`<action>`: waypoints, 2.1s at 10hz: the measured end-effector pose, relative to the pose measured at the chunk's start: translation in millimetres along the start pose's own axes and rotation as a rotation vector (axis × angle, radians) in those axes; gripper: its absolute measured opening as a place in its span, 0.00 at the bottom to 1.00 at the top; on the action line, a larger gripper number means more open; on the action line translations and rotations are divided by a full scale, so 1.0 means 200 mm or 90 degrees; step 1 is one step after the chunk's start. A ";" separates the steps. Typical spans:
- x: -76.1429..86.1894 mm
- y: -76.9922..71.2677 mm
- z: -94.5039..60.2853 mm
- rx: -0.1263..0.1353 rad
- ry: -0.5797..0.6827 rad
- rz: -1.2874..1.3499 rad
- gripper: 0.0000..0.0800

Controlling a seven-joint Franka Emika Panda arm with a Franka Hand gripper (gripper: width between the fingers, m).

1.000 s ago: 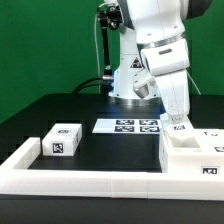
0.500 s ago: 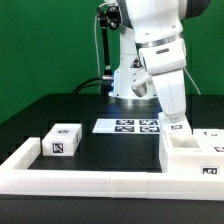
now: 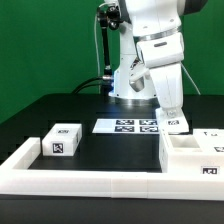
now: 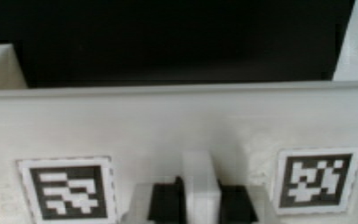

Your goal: Assemble cabinet

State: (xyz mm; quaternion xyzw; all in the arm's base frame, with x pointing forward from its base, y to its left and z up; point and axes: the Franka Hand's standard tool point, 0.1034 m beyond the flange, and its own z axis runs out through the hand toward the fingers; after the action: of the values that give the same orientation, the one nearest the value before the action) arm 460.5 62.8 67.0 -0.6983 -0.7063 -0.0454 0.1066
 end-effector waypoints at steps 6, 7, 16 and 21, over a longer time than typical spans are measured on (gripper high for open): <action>0.00 0.00 0.02 -0.022 0.005 -0.005 0.08; 0.00 0.00 0.02 -0.022 0.006 -0.005 0.08; 0.03 0.02 0.02 -0.024 0.012 0.008 0.08; 0.05 0.11 0.02 -0.030 0.029 0.008 0.08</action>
Offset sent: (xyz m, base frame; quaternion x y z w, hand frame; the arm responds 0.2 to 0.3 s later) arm -0.0080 0.0031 -0.0100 -0.0468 0.0188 -0.0125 0.9986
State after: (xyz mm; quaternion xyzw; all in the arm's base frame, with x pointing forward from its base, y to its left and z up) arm 482.6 73.6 62.7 -0.7039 -0.6980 -0.0773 0.1065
